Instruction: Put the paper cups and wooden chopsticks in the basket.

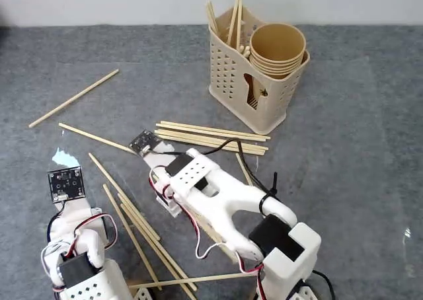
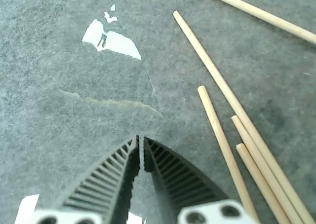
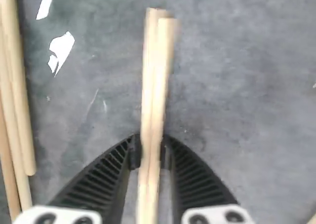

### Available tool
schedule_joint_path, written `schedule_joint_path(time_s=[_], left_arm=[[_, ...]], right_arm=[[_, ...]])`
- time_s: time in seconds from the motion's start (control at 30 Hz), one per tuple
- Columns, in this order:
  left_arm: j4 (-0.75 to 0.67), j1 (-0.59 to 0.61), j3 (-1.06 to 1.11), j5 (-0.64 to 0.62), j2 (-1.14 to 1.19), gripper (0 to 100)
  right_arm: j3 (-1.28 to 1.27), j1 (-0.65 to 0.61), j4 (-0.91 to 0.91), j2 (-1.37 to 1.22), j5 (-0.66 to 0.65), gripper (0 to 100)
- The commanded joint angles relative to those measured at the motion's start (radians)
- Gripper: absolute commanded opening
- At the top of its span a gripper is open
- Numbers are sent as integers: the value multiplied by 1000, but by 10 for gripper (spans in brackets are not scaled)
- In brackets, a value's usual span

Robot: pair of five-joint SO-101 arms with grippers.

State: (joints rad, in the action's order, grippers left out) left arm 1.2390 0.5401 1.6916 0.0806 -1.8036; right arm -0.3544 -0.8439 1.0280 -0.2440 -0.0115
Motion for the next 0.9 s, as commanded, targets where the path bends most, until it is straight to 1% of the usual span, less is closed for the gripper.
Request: schedule_joint_path(time_s=[0.0, 0.3, 0.47, 0.57, 0.73, 0.87], left_arm=[[3, -5, -8, 3, -17, 14], [3, -5, -8, 3, -17, 14], [3, -5, -8, 3, -17, 14], [3, -5, -8, 3, -17, 14], [3, -5, -8, 3, -17, 14], [3, -5, -8, 3, -17, 14]], right_arm=[[-12, 2, -5, -16, 3, 9], [-14, 5, 7, 30, 5, 9], [-12, 8, 58, 222, 5, 9], [-3, 47, 54, 369, 3, 9], [130, 116, 76, 498, -5, 11], [324, 157, 142, 481, -87, 12]])
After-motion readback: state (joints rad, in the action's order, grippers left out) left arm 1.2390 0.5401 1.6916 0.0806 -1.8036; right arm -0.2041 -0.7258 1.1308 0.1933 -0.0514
